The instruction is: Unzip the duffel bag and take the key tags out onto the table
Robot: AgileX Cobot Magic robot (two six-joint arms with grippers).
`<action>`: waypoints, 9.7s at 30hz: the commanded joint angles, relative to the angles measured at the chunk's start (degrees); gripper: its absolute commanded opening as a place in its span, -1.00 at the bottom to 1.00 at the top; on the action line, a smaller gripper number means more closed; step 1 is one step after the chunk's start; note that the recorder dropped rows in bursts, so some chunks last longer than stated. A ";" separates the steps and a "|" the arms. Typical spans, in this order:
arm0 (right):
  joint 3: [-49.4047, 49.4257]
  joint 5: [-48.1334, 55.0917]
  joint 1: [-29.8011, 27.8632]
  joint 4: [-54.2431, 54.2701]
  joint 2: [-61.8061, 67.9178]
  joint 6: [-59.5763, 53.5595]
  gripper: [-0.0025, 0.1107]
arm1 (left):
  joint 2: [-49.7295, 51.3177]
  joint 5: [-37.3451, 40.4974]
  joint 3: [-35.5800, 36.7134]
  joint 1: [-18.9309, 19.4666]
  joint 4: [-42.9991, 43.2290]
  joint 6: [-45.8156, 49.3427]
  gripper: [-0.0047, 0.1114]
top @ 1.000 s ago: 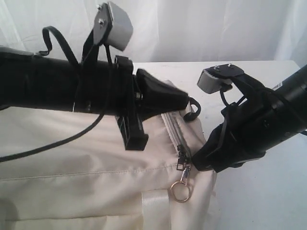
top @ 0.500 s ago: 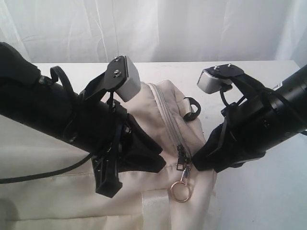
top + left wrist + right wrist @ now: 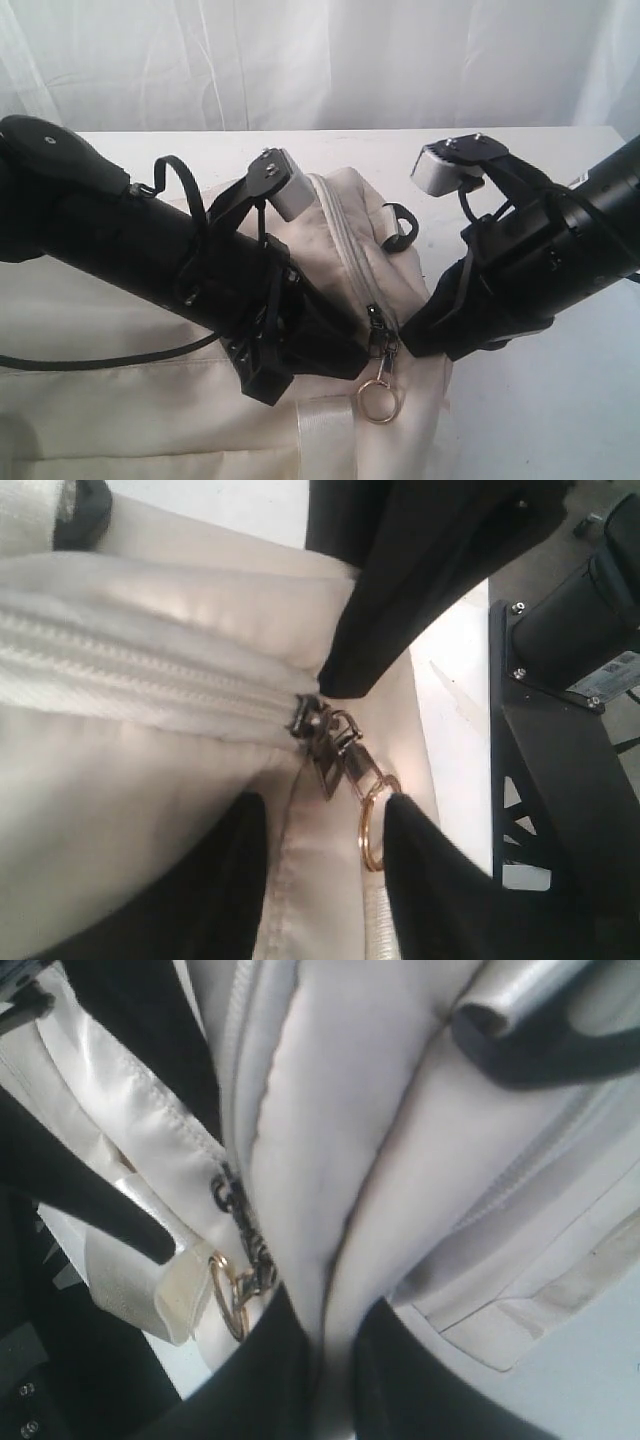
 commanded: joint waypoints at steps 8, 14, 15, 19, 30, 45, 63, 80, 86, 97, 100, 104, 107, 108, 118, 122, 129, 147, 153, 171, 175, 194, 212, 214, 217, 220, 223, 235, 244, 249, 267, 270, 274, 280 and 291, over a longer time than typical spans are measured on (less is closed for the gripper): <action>0.13 1.01 0.03 -0.52 -0.15 -0.72 -0.96 | -0.06 2.44 -0.05 -0.34 -6.63 3.79 -0.18; 0.13 1.01 0.03 -0.52 -0.15 -0.72 -0.96 | -0.06 2.24 -0.05 -0.34 -6.53 3.97 -0.22; 0.13 1.01 0.03 -0.52 -0.15 -0.72 -0.96 | 0.06 2.24 -0.05 -0.34 -6.53 3.97 -0.22; 0.13 1.01 0.03 -0.52 -0.15 -0.72 -0.96 | 1.82 4.48 -0.05 -0.34 -6.91 3.97 -0.22; 0.13 1.10 0.03 -0.54 -0.15 -0.72 -0.96 | 3.27 5.10 -0.05 -0.34 -9.36 4.49 -0.24; 0.13 0.98 0.03 -0.54 -0.15 -0.72 -0.96 | 3.27 4.97 -0.05 -0.34 -10.28 5.07 -0.24; 0.13 0.98 0.03 -0.54 -0.15 -0.72 -0.96 | 3.27 3.50 -0.05 -0.34 -10.40 4.56 -0.92; 0.13 1.40 0.03 -0.76 -0.15 -0.72 -0.96 | -4.17 -0.10 -0.05 -0.34 -10.29 5.97 -0.92; 0.13 1.40 0.03 -1.87 -0.15 -0.82 -0.96 | -4.31 -5.08 -0.16 -0.34 -19.49 9.99 -0.92; 0.13 1.40 0.03 -2.24 -0.15 -0.82 -0.96 | -4.31 -11.65 -4.13 -0.24 -21.99 11.73 -0.92; 0.13 1.40 0.03 -2.24 -0.15 -0.82 -0.96 | -4.31 -13.42 -4.81 -0.24 -22.23 11.56 -0.92; 0.13 1.40 0.03 -3.09 -0.15 -0.82 -0.96 | -4.31 -16.09 -4.81 -0.24 -23.28 11.56 -0.92; 0.13 1.40 0.03 -3.89 -0.15 -0.71 -0.96 | -4.31 -17.57 -4.81 -0.14 -23.26 11.56 -0.92; 0.13 1.40 0.03 -4.01 -0.15 -0.71 -0.96 | -4.31 -18.07 -4.81 -0.14 -23.26 11.56 -0.92; 0.13 1.40 0.03 -5.63 -0.15 -0.71 -0.96 | -7.24 -22.71 -4.81 4.04 -23.65 9.86 -0.92; 0.13 1.28 0.03 -5.64 -0.15 -0.71 -0.96 | -8.22 -22.71 -4.81 6.45 -23.65 8.69 -0.92; 0.13 1.48 0.03 -5.87 -0.15 -0.71 -0.96 | -8.22 -21.58 -4.81 8.32 -24.53 8.49 -0.92; 0.13 1.25 0.03 -5.49 -0.15 -0.71 -0.96 | -8.22 -10.06 -4.81 8.26 0.35 20.63 -0.37; 0.13 0.54 0.03 -4.67 -0.15 -0.43 -0.96 | -8.12 -10.50 -4.81 8.15 0.35 37.21 0.08; 0.13 -1.41 0.03 -4.15 -0.15 -0.43 -0.96 | -3.25 -13.48 -6.87 5.83 -11.70 49.12 0.00; 0.13 -1.52 0.03 -4.15 -0.15 -0.43 -0.96 | -2.99 -9.92 -9.16 5.83 -11.59 49.12 0.00; 0.13 -1.52 0.03 -4.15 -0.15 -0.43 -0.96 | -2.79 -9.83 -9.39 5.83 5.08 49.12 -0.31; 0.13 -1.52 0.03 -4.15 -0.15 -0.43 -0.96 | -2.90 -9.16 -9.39 5.37 5.08 49.12 -0.20; 0.13 -1.52 0.03 -4.15 -0.15 -0.43 -0.96 | -2.90 -9.16 -9.51 5.37 5.08 49.12 -0.06; 0.13 -1.52 0.03 -4.15 -0.15 -0.43 -0.96 | -2.90 -10.07 -9.51 5.37 5.08 49.12 -0.02; 0.13 -1.52 0.03 -4.15 -0.15 -0.43 -0.96 | -2.90 -9.12 -9.51 5.37 4.61 49.12 -0.02; 0.13 -1.52 0.03 -4.15 -0.15 -0.43 -0.96 | -3.79 -8.91 -9.51 5.37 2.46 49.12 -0.11; 0.13 -1.97 0.03 -4.11 -0.15 -0.43 -0.96 | -5.15 -8.38 -9.51 5.14 2.09 49.12 -0.14; 0.13 -2.20 0.03 -4.11 -0.15 -0.69 -0.96 | -4.81 -16.71 -9.51 0.77 7.39 49.12 -0.22; 0.13 -2.20 0.03 -4.11 -0.15 -0.69 -0.96 | -4.81 -17.53 -9.51 0.77 10.47 49.12 -0.26; 0.13 -2.41 0.03 -4.11 -0.15 -0.69 -0.96 | -4.81 -17.81 -9.51 0.77 12.85 49.12 -0.47; 0.13 -2.52 0.03 -4.11 -0.15 -0.69 -0.96 | -4.81 -17.70 -9.51 0.77 12.57 49.12 -0.47; 0.13 -2.61 0.03 -4.11 -0.15 -0.69 -0.96 | -4.81 -17.57 -9.51 0.77 12.57 49.12 -0.47; 0.13 -2.61 0.03 -4.11 -0.15 -0.69 -0.96 | -4.81 -17.37 -9.51 0.77 12.57 49.12 -0.54; 0.13 -2.61 0.03 -4.11 -0.15 -0.69 -0.96 | -4.81 -16.67 -9.51 0.77 12.47 49.12 -0.61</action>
